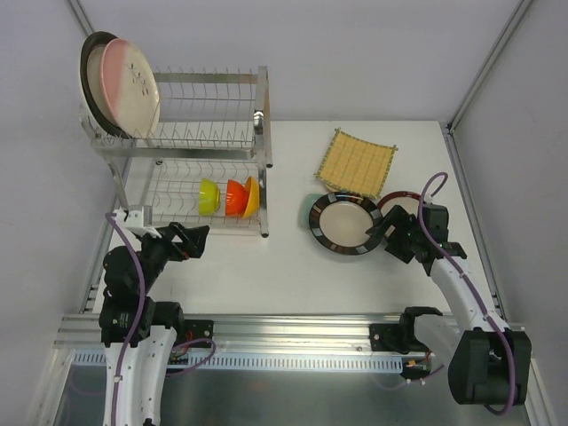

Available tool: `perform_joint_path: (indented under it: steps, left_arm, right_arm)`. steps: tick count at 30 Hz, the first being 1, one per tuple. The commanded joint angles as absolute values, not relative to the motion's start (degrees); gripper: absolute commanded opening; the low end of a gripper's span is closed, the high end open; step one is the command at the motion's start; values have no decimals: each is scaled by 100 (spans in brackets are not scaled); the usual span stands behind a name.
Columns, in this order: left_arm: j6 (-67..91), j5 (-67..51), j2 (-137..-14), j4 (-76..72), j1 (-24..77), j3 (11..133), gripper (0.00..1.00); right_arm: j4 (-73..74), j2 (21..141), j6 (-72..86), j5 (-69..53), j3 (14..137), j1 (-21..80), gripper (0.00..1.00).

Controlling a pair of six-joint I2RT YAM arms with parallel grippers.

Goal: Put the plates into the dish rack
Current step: Grab a plate with the right arm

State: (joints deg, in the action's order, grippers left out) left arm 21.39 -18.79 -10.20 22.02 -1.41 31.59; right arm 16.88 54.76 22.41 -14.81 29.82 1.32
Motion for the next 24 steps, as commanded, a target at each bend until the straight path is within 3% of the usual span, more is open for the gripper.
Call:
perform_joint_path:
  steps: [1,16,24]
  left_arm:
    - [1977,-1609,-888,2066,-53,2954,99]
    - [2232,-1714,-1002,2030,-18,2689,99]
    - [2382,-2837,-1599,1872,-18,2742,99]
  right_arm:
    - [1143,5695,2575,-1493,2892,158,85]
    - [-272,6723,3190,-1819,2637,158,68]
    - [-457,6987,3138,-1819,2602,167,59]
